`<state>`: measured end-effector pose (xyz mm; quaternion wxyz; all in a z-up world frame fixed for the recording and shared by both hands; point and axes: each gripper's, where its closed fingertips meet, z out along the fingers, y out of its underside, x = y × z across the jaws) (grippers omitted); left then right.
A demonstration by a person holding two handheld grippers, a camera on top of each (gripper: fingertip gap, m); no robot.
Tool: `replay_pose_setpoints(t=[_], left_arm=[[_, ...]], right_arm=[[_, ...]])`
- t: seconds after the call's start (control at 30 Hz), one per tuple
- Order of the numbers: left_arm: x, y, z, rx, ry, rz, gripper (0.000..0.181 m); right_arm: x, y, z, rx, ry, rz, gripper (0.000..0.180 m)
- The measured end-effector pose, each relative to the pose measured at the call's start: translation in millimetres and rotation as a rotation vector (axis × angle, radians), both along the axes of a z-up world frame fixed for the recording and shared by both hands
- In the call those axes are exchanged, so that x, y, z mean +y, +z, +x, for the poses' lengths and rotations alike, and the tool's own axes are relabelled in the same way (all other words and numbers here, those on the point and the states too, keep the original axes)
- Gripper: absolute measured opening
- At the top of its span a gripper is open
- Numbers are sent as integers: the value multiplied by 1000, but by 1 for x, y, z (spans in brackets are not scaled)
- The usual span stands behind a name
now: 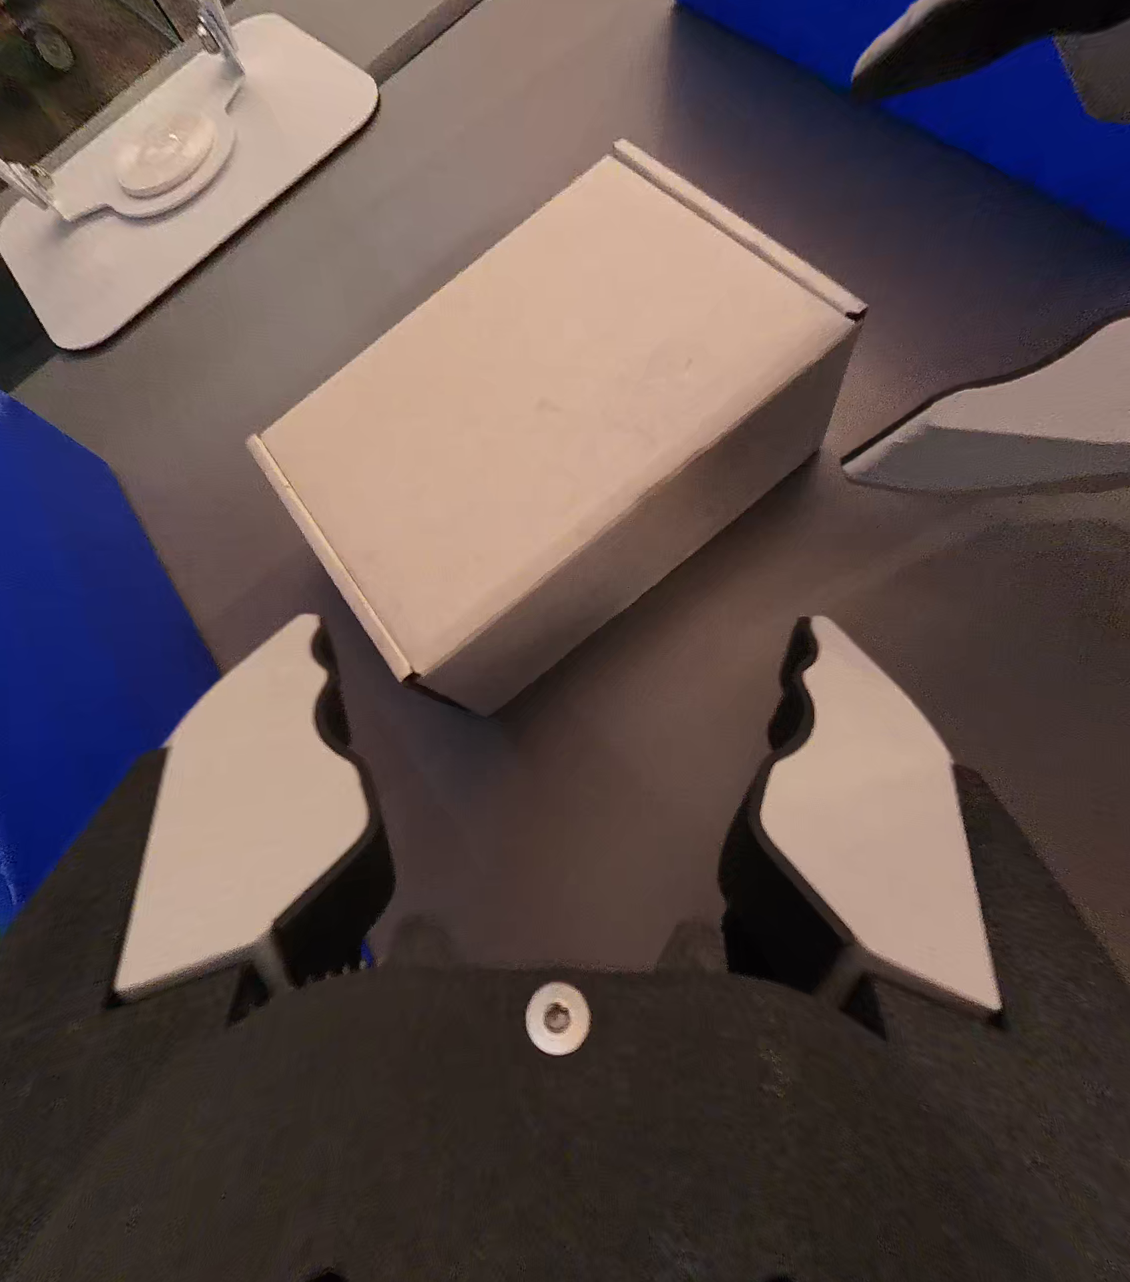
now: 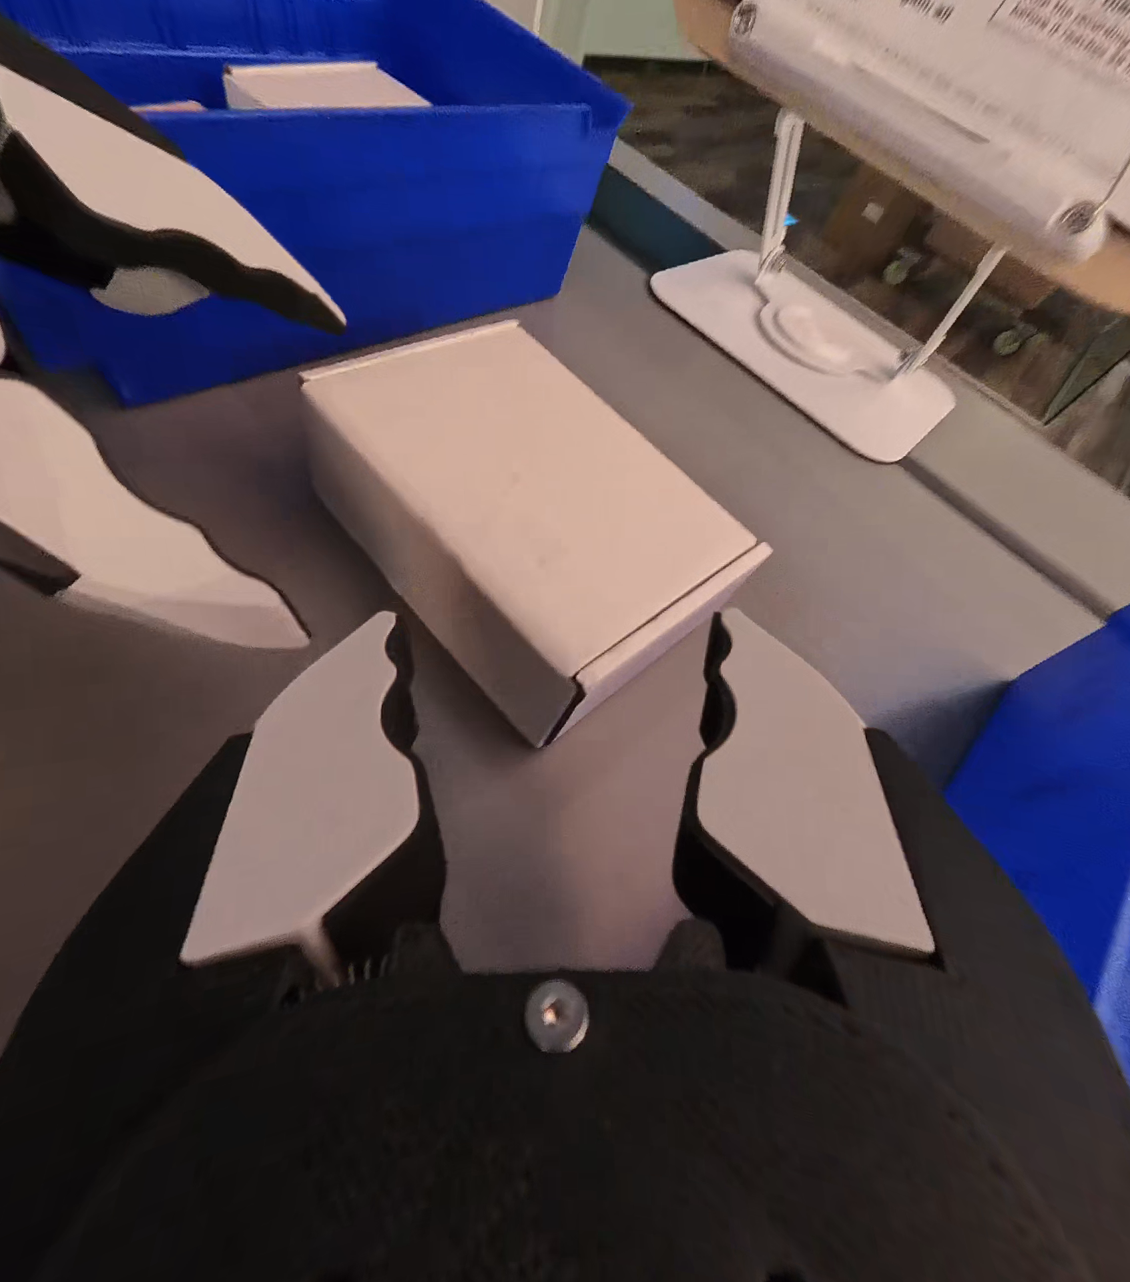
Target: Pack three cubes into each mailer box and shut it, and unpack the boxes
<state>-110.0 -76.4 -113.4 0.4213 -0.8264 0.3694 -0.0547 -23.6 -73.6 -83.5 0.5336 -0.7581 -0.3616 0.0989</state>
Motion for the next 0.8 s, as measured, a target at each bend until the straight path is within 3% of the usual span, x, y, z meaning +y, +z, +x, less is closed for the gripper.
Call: replay_pose_setpoints(t=[0.13, 0.2, 0.3, 0.37, 0.47, 0.53, 0.67, 0.8], left_arm=[[-19, 30, -1, -93, -37, 32, 95], [-24, 67, -20, -131, -23, 113, 96], [-14, 129, -81, -207, 72, 206, 92], [13, 154, -146, -179, 205, 243, 87], [61, 140, -248, 31, 418, 118, 66], [82, 116, -275, 9, 454, -59, 74], [111, 77, -312, 50, 547, -264, 75], [118, 43, -319, 96, 556, -433, 70]], right_arm=[[-7, 35, 4, 64, 15, 77, 82], [-5, 75, 24, 52, -27, 164, 82], [8, 134, 95, 30, -187, 228, 80], [27, 146, 168, 9, -364, 148, 74], [58, 118, 279, 7, -646, -96, 65], [67, 79, 321, 40, -731, -326, 67], [71, 18, 345, 76, -750, -590, 63], [69, -15, 351, 38, -761, -746, 31]])
